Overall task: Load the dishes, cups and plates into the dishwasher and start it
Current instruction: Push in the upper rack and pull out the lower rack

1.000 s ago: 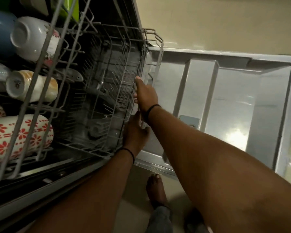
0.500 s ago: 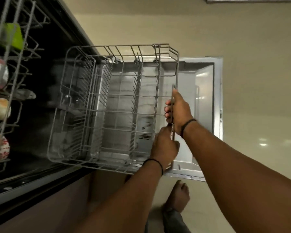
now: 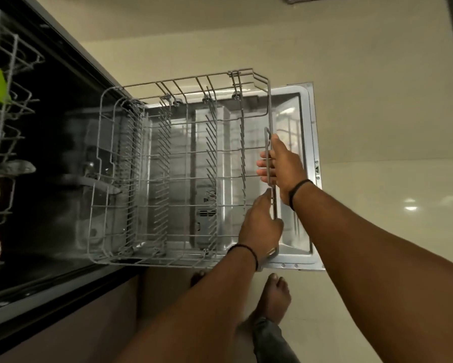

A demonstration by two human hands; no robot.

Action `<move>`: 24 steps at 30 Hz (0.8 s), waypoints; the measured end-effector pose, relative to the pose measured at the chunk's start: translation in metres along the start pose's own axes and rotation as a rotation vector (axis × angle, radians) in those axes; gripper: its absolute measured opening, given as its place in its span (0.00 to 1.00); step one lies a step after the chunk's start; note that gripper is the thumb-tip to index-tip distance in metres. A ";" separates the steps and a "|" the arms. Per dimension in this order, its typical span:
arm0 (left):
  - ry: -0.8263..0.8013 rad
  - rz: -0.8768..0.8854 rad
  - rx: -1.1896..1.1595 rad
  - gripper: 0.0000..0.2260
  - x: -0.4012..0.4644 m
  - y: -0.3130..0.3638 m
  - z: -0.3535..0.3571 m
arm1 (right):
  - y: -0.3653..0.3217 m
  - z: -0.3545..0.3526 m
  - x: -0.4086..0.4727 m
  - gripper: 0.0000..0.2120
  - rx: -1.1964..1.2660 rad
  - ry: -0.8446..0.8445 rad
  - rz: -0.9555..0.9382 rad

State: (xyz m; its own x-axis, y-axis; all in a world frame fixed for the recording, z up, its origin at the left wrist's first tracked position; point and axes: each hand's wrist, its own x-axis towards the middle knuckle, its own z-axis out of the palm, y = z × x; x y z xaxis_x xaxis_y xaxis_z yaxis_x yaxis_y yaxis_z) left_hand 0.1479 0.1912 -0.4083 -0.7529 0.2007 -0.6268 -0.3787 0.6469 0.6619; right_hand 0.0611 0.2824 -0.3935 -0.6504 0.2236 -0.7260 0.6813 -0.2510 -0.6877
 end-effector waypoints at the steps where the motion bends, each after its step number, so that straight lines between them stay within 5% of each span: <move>1: 0.028 0.003 0.037 0.32 -0.006 -0.002 -0.006 | 0.000 0.000 -0.003 0.24 -0.070 0.081 -0.059; 4: 0.148 0.031 0.243 0.28 -0.029 -0.007 -0.041 | -0.016 0.005 -0.024 0.21 -0.250 0.273 -0.245; 8: 0.268 -0.051 0.498 0.31 -0.065 -0.013 -0.116 | -0.048 0.033 -0.070 0.22 -0.377 0.086 -0.335; 14: 0.490 -0.119 0.741 0.34 -0.141 -0.001 -0.231 | -0.088 0.078 -0.154 0.26 -1.362 -0.150 -0.896; 18: 0.496 -0.134 0.747 0.33 -0.205 0.021 -0.276 | -0.102 0.091 -0.213 0.31 -1.639 -0.283 -0.880; 24: 0.609 -0.109 0.719 0.31 -0.328 0.048 -0.313 | -0.136 0.124 -0.312 0.36 -1.737 -0.374 -0.957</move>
State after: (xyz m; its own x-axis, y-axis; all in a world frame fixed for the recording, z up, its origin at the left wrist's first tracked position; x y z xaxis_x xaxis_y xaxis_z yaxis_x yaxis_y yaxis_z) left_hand 0.2082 -0.0743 -0.0423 -0.9612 -0.1748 -0.2136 -0.1943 0.9782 0.0736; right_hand 0.1302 0.1301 -0.0721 -0.7972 -0.5173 -0.3112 -0.4692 0.8553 -0.2199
